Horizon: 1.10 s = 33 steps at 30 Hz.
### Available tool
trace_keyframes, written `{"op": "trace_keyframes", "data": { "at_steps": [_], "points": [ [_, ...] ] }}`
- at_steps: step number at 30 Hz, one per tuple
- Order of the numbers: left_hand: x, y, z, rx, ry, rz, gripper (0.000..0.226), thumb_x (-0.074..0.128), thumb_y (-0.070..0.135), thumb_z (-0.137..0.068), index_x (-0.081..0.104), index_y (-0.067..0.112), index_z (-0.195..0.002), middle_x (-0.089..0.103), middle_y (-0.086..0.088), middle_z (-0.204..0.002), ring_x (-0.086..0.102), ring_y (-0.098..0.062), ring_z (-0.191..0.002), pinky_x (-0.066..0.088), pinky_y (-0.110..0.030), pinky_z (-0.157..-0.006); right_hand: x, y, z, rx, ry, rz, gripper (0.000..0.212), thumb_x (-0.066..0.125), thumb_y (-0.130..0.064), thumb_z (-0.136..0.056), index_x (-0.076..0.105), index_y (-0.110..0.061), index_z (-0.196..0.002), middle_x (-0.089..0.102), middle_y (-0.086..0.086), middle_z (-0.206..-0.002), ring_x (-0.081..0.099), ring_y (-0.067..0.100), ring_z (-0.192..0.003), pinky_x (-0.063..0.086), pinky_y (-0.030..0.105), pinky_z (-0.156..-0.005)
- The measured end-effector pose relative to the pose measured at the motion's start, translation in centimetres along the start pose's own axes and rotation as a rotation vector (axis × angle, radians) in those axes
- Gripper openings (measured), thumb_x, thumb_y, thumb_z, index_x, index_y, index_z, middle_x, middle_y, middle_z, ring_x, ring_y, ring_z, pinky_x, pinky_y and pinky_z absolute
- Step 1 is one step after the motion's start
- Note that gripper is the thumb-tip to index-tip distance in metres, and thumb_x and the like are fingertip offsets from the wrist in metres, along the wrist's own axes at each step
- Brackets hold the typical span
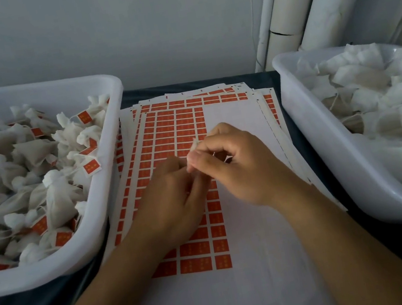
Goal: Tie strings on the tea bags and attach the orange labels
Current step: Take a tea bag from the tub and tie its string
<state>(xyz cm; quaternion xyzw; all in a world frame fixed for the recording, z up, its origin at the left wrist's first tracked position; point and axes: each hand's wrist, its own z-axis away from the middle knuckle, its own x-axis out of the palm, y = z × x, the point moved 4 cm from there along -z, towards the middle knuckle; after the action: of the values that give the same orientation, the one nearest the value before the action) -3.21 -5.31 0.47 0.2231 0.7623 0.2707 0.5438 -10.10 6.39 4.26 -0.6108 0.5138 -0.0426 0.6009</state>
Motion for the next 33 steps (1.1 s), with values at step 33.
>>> {"op": "trace_keyframes", "data": {
  "at_steps": [33],
  "points": [
    [-1.5,-0.4,0.3,-0.455,0.036,0.408,0.059,0.033,0.033,-0.106,0.071,0.039,-0.061,0.071,0.016,-0.071,0.065,0.003,-0.073,0.040,-0.029,-0.071,-0.5,0.2,0.2,-0.127,-0.031,0.111,0.013,0.071,-0.019,-0.096,0.068,-0.031,-0.099,0.062,-0.018,-0.117,0.054,-0.019,-0.086,0.044,0.003,-0.069]
  ]
}}
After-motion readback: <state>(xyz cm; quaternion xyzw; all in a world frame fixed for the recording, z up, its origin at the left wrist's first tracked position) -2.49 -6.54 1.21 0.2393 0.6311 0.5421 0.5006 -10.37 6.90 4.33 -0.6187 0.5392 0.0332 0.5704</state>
